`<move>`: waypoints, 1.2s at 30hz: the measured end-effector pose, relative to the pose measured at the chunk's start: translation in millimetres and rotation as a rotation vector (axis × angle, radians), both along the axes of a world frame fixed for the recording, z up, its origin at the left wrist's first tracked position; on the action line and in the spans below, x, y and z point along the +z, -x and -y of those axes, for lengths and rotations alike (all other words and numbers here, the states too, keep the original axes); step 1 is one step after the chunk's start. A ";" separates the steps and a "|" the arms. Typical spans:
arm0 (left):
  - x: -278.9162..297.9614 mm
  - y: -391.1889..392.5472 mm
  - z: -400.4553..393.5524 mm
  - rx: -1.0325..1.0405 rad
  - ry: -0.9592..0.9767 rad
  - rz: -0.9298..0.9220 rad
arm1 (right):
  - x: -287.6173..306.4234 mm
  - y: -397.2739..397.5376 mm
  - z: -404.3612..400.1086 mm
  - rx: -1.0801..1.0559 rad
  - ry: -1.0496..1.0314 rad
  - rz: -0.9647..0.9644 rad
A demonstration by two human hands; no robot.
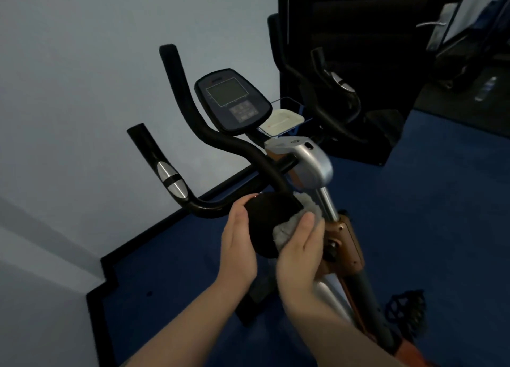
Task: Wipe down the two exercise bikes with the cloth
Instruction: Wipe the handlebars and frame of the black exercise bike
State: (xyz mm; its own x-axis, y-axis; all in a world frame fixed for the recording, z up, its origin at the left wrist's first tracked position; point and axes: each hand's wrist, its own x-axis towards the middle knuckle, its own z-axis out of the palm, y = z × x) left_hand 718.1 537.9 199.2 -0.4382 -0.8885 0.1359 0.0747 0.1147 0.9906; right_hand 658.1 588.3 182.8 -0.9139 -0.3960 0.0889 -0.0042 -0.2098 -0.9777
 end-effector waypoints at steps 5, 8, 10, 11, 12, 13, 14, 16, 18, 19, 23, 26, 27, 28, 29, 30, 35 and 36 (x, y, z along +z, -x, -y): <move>-0.3 -0.9 -0.3 0.002 -0.013 0.000 | -1.3 8.2 -7.9 0.133 -0.067 -0.123; 1.4 0.9 -1.5 0.020 -0.035 -0.021 | 15.4 46.6 -1.4 0.213 -0.186 -0.388; 0.7 2.3 -3.5 0.058 -0.040 -0.019 | 18.5 51.3 -5.0 0.281 -0.297 -0.481; -0.2 3.2 -4.5 0.078 -0.034 -0.014 | 17.5 51.6 -9.6 0.321 -0.349 -0.510; -1.2 4.2 -5.2 0.096 -0.023 -0.010 | 18.2 52.5 -13.2 0.354 -0.389 -0.542; -1.9 5.3 -5.7 0.114 -0.016 -0.010 | 22.6 55.5 -15.1 0.384 -0.425 -0.592; -2.0 6.6 -6.5 0.131 -0.015 -0.017 | 31.8 60.6 -12.6 0.413 -0.483 -0.682; -1.9 9.3 -7.3 0.163 -0.014 -0.034 | 50.4 77.8 8.8 0.476 -0.694 -1.022; -1.8 11.6 -7.3 0.187 -0.012 -0.039 | 72.8 82.8 33.6 0.646 -0.928 -1.379; -2.0 12.5 -8.4 0.201 -0.015 -0.040 | 78.2 81.8 40.3 0.719 -0.988 -1.495; -5.3 14.9 -14.9 0.319 0.004 -0.037 | 75.7 87.3 28.1 0.681 -0.929 -1.493; -6.2 18.6 -16.7 0.424 -0.005 -0.046 | 81.4 91.4 39.4 0.805 -0.947 -1.707; -6.7 19.4 -17.3 0.445 -0.018 -0.052 | 86.6 89.2 51.5 0.881 -0.993 -1.803; -7.1 20.1 -17.4 0.461 -0.029 -0.059 | 90.7 84.6 64.0 0.938 -1.004 -1.860; -7.1 20.8 -17.2 0.480 -0.030 -0.060 | 93.9 79.0 72.1 0.982 -0.993 -1.901; -6.9 21.5 -17.6 0.501 -0.028 -0.053 | 94.8 75.5 76.8 1.014 -0.964 -1.914; -5.8 23.3 -21.6 0.534 -0.094 -0.027 | 80.0 100.3 70.8 1.123 -0.688 -1.941; -4.8 23.2 -22.5 0.546 -0.101 -0.012 | 81.1 101.9 75.1 1.159 -0.668 -1.961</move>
